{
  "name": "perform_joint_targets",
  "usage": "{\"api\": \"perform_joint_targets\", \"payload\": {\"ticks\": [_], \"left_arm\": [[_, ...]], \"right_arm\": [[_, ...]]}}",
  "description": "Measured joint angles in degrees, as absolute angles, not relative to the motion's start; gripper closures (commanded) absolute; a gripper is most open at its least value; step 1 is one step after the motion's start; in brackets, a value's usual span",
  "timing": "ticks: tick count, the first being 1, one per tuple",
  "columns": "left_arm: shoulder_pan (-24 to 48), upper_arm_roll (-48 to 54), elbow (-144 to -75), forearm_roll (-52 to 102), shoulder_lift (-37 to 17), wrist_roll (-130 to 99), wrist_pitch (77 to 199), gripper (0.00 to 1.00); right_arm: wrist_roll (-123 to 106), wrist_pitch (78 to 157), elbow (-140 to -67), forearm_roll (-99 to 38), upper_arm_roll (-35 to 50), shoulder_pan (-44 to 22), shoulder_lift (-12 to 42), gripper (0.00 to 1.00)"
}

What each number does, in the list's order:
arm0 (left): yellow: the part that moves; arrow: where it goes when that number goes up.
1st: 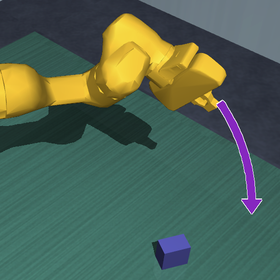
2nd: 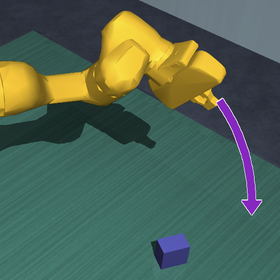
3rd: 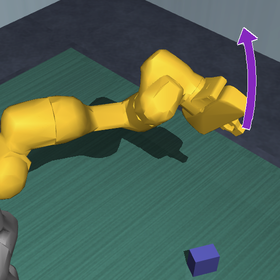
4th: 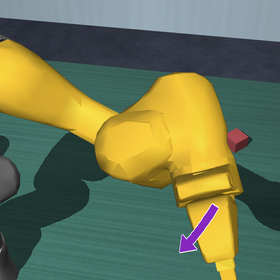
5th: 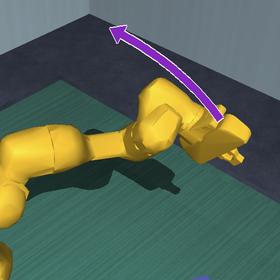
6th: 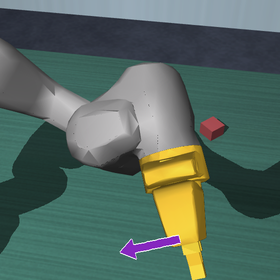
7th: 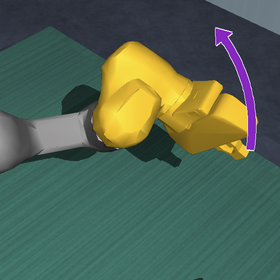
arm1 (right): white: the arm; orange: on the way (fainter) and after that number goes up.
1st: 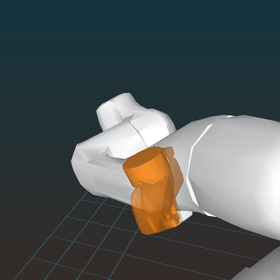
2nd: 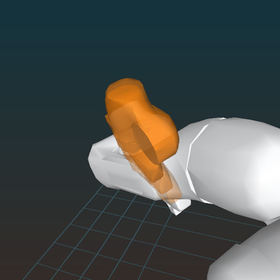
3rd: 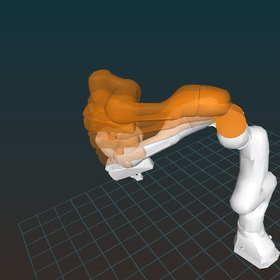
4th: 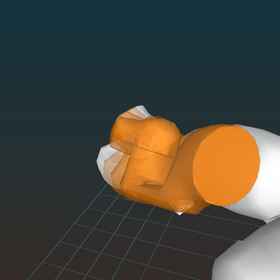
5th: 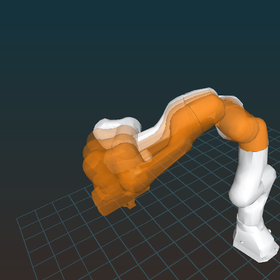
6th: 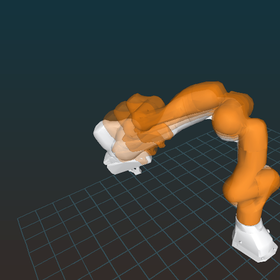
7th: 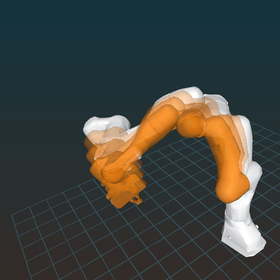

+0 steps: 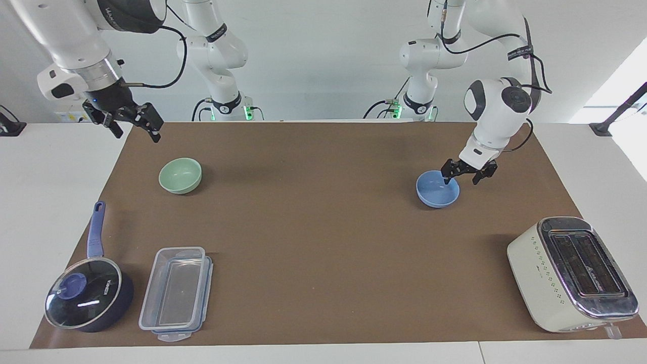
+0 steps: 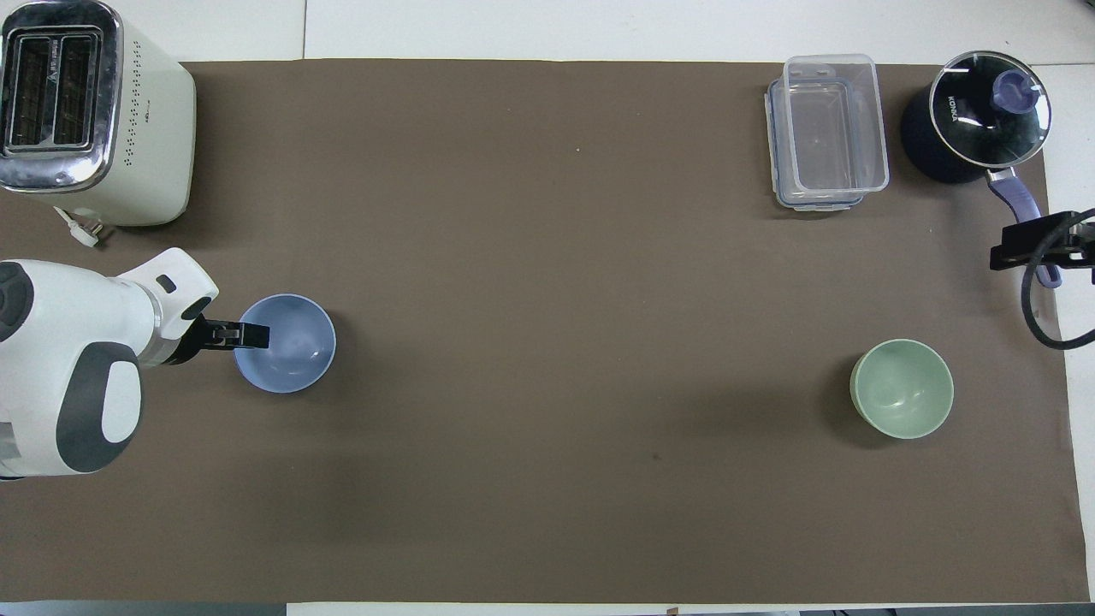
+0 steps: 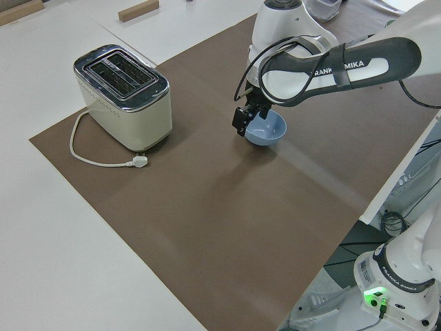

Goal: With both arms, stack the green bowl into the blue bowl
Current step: 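Reach the left gripper to the blue bowl rim and grasp it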

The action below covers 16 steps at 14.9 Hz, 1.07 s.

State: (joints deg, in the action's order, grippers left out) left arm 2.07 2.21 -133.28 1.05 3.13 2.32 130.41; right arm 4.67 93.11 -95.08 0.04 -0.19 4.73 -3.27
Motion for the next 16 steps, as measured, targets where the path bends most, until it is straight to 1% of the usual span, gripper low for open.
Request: {"api": "perform_joint_targets", "payload": {"ticks": [2,8,12,14,15,16], "left_arm": [[2.1,2.2,-133.6,1.1,2.5,2.3,131.0,0.09],[2.8,2.3,-134.3,1.0,2.4,2.3,131.1,0.19],[2.8,2.4,-135.1,1.0,2.4,2.3,131.4,0.34],[2.8,2.4,-135.3,1.0,2.4,2.4,131.7,0.46],[2.8,2.4,-135.4,1.0,2.4,2.4,131.7,0.55],[2.8,2.4,-135.4,1.0,2.4,2.4,131.8,0.69]], "right_arm": [[4.7,94.4,-95.8,0.0,0.1,4.7,-3.3,0.0],[4.7,94.6,-96.2,0.0,0.1,4.7,-3.3,0.0],[4.7,94.7,-96.6,0.0,0.1,4.9,-3.4,0.0],[4.7,97.0,-100.0,0.0,-0.1,5.0,-4.5,0.0],[4.6,99.5,-103.1,0.0,-0.2,5.1,-5.5,0.0],[4.2,102.5,-107.0,0.0,-0.3,5.4,-6.7,0.0]]}}
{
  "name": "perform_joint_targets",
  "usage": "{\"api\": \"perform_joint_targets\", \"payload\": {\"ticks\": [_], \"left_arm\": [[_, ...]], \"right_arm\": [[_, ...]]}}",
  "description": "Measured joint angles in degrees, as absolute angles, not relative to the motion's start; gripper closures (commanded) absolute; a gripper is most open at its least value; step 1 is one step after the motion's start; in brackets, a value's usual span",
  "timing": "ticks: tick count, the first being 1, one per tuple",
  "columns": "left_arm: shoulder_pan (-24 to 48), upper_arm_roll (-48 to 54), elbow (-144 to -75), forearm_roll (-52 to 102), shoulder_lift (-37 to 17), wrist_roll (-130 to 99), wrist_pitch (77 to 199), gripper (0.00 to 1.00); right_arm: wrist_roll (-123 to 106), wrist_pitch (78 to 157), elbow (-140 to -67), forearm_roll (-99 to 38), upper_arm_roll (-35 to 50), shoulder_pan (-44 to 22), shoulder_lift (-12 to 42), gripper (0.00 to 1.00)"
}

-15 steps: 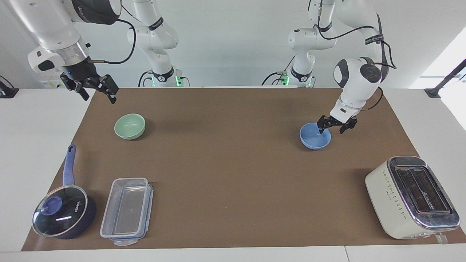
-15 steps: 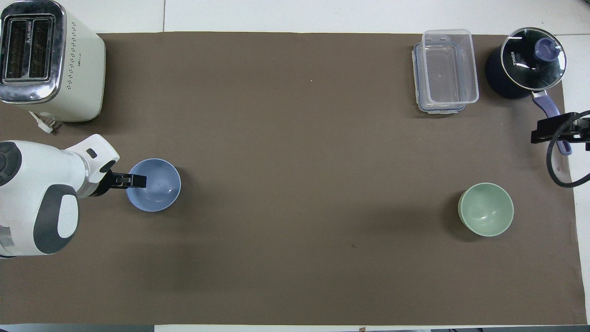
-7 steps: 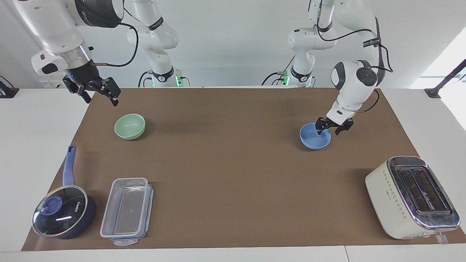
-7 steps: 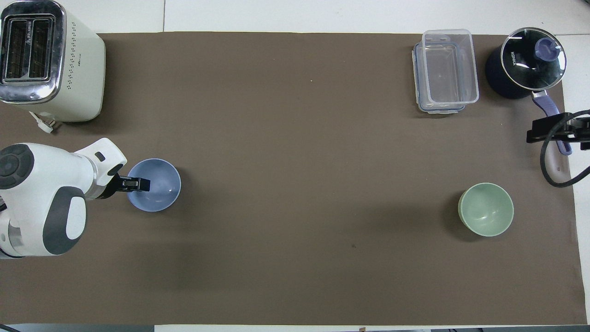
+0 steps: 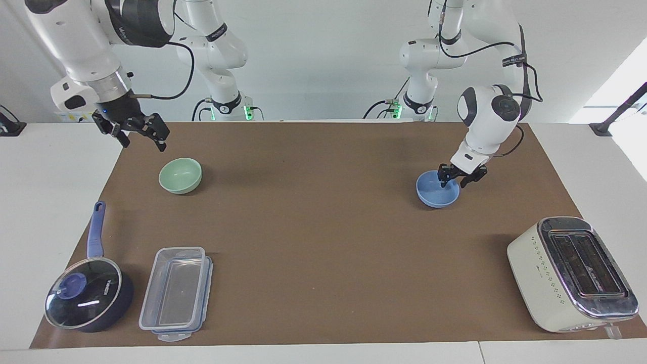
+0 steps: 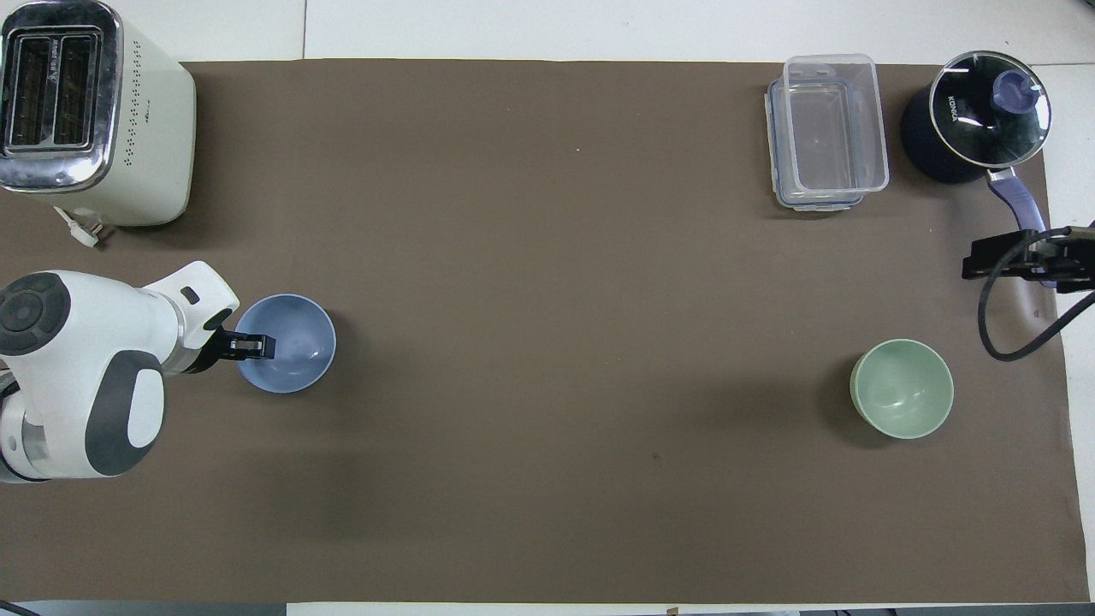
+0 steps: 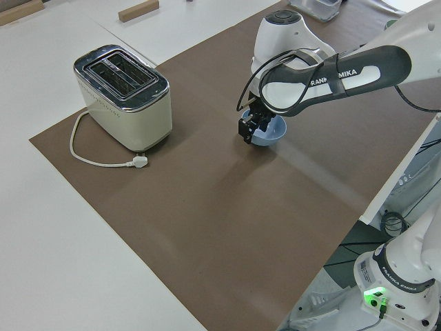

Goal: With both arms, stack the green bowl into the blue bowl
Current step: 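Reach the left gripper to the blue bowl rim and grasp it, then slide the blue bowl toward the table center while the right gripper grasps the green bowl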

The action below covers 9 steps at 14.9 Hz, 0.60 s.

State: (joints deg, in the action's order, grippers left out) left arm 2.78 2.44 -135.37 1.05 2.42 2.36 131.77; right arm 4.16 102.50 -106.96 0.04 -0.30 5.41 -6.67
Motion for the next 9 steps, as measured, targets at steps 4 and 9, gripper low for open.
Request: {"api": "perform_joint_targets", "payload": {"ticks": [4,9], "left_arm": [[2.8,2.4,-135.4,1.0,2.4,2.4,131.9,1.0],[2.7,2.4,-133.7,1.0,2.3,2.4,131.0,1.0]], "right_arm": [[-2.2,111.9,-122.0,0.0,-0.6,8.7,-10.5,0.0],[-9.1,119.4,-131.9,0.0,-0.7,11.0,-9.8,0.0]]}}
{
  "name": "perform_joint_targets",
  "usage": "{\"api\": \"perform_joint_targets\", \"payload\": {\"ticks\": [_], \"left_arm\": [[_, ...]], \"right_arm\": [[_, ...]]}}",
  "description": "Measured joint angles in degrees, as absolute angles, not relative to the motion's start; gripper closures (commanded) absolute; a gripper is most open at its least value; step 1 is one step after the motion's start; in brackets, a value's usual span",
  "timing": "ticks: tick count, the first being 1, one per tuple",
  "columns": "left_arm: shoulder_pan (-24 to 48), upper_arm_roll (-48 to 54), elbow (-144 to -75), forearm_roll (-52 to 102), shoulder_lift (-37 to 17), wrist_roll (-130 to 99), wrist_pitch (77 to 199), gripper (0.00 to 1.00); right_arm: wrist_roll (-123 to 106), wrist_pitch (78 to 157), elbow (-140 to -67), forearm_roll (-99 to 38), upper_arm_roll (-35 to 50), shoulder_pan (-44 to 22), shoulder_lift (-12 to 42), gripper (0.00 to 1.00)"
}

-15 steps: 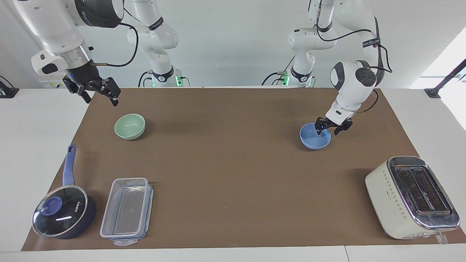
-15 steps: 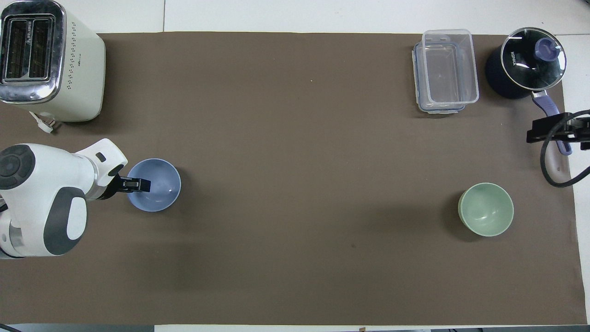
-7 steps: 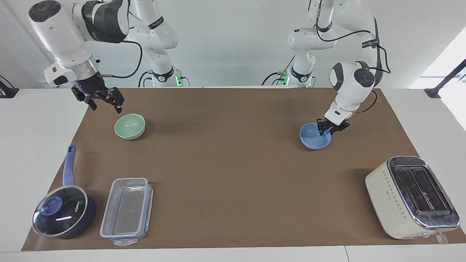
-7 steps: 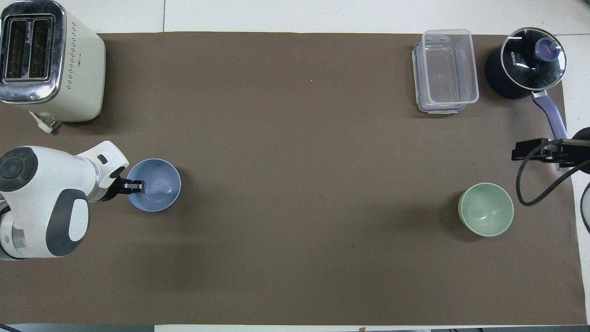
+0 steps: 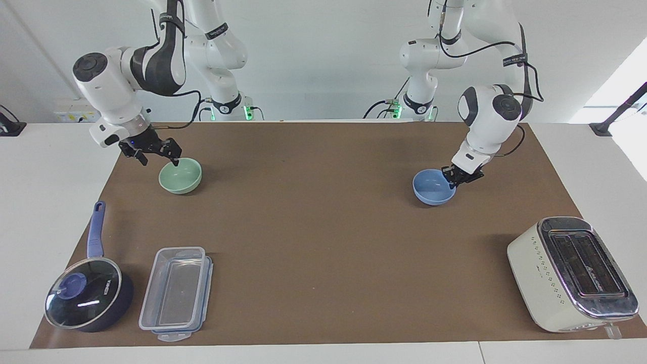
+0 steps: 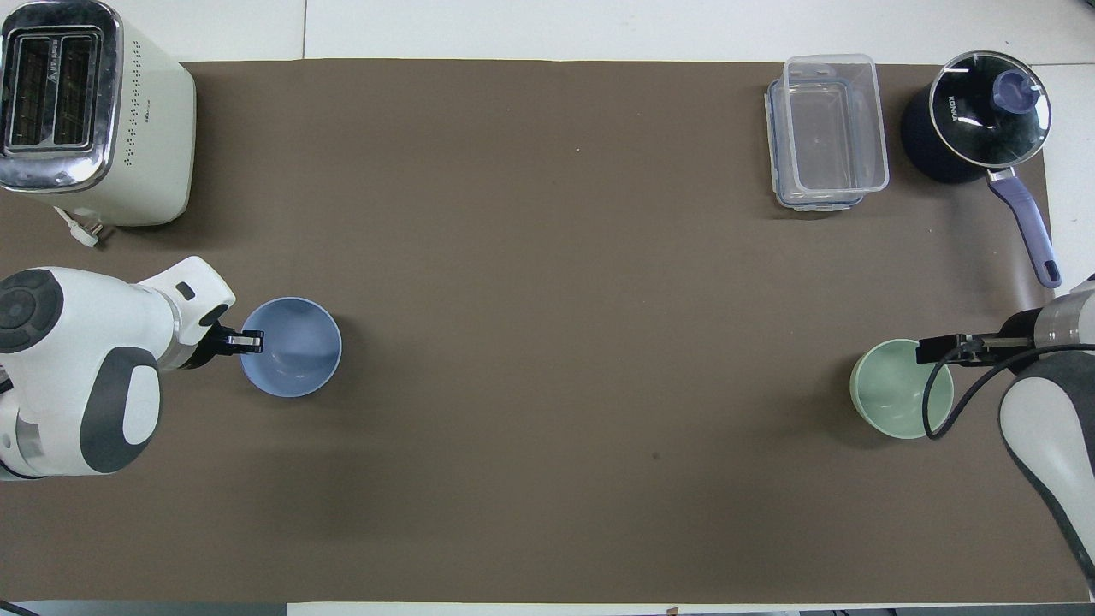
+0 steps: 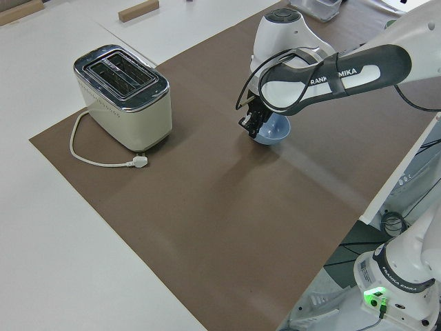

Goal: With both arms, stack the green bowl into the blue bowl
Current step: 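Slide the blue bowl toward the table center while the right gripper grasps the green bowl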

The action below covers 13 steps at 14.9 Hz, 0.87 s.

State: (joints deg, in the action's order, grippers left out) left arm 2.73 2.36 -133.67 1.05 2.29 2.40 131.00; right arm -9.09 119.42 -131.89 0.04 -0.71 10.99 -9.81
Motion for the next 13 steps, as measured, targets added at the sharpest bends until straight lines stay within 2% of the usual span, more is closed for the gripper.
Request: {"api": "perform_joint_targets", "payload": {"ticks": [3,6,9,13], "left_arm": [[4.2,2.7,-125.0,1.3,0.9,-0.7,120.6,1.0],[14.2,3.3,-116.8,3.5,-1.4,-14.1,115.1,1.0],[25.5,3.8,-115.5,7.4,-3.3,-24.2,115.4,1.0],[33.7,3.9,-117.0,10.8,-7.1,-29.8,121.9,1.0]], "right_arm": [[-13.6,127.6,-137.5,0.0,-0.8,14.4,-8.7,0.0],[-19.7,132.0,-139.9,0.0,-0.9,19.3,-6.5,0.0],[-20.6,132.1,-140.4,0.0,-0.8,19.7,-5.8,0.01],[-20.5,133.0,-141.2,0.0,-0.4,17.1,-5.8,0.05]]}}
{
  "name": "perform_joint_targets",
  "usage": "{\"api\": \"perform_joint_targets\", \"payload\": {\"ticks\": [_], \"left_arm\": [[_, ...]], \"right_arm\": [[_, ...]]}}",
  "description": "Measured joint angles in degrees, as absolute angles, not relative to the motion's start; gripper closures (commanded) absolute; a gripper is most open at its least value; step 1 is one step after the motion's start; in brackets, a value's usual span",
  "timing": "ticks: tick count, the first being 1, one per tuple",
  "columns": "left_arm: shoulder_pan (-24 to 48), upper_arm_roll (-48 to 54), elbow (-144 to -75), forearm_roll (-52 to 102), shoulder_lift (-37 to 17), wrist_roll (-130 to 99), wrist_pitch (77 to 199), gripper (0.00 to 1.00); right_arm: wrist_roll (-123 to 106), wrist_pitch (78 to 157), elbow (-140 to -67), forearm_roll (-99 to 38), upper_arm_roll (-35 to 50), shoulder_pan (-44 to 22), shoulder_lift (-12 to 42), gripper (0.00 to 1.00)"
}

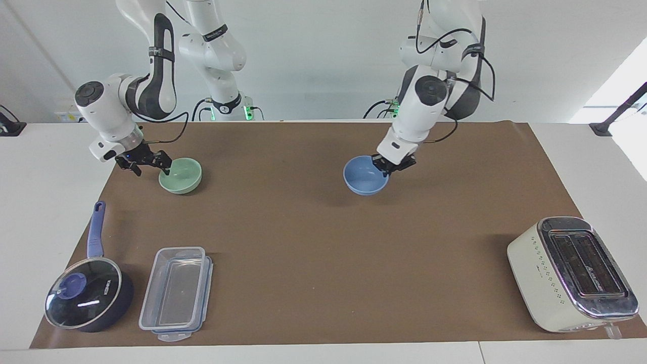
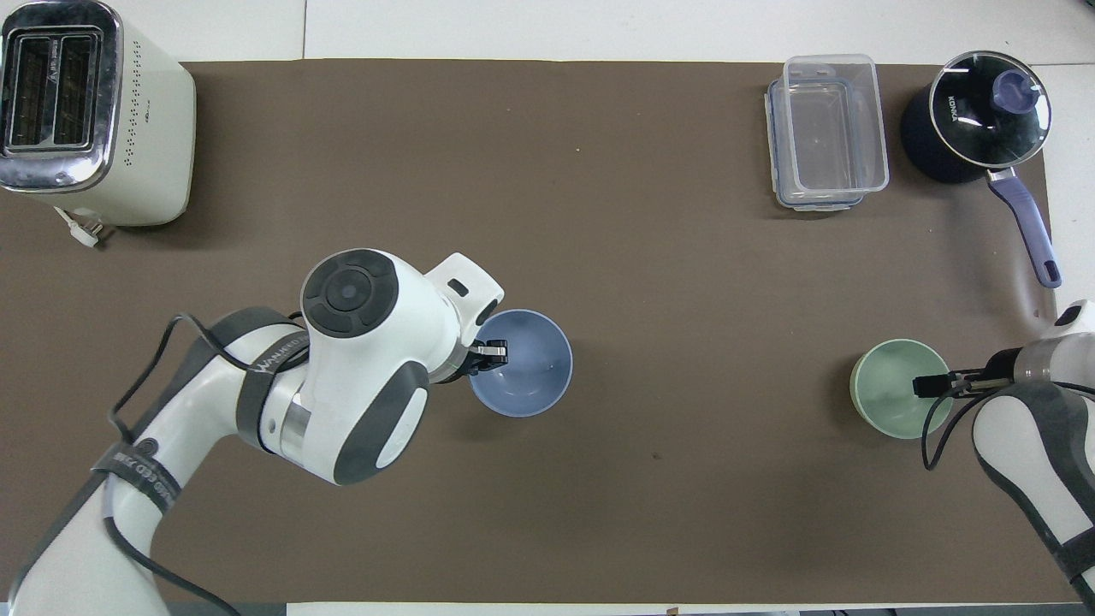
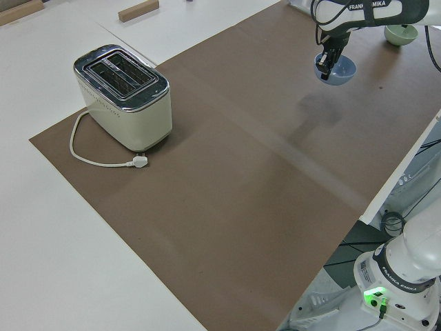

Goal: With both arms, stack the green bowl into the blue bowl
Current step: 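Slide the blue bowl toward the table center while the right gripper grasps the green bowl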

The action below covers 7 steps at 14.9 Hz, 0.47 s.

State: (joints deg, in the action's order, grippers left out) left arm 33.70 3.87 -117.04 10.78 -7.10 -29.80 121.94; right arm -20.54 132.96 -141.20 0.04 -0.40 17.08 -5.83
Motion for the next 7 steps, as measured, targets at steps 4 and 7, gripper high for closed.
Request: {"api": "perform_joint_targets", "payload": {"ticks": [4,7], "left_arm": [[37.1,3.8,-117.5,11.0,-10.8,-30.5,125.2,1.0],[37.3,3.7,-117.5,11.0,-11.2,-30.5,125.7,1.0]], "right_arm": [[-20.5,134.1,-141.9,0.0,-0.4,16.2,-5.8,0.45],[-20.5,136.6,-142.8,0.0,-0.4,16.2,-5.8,1.0]]}}
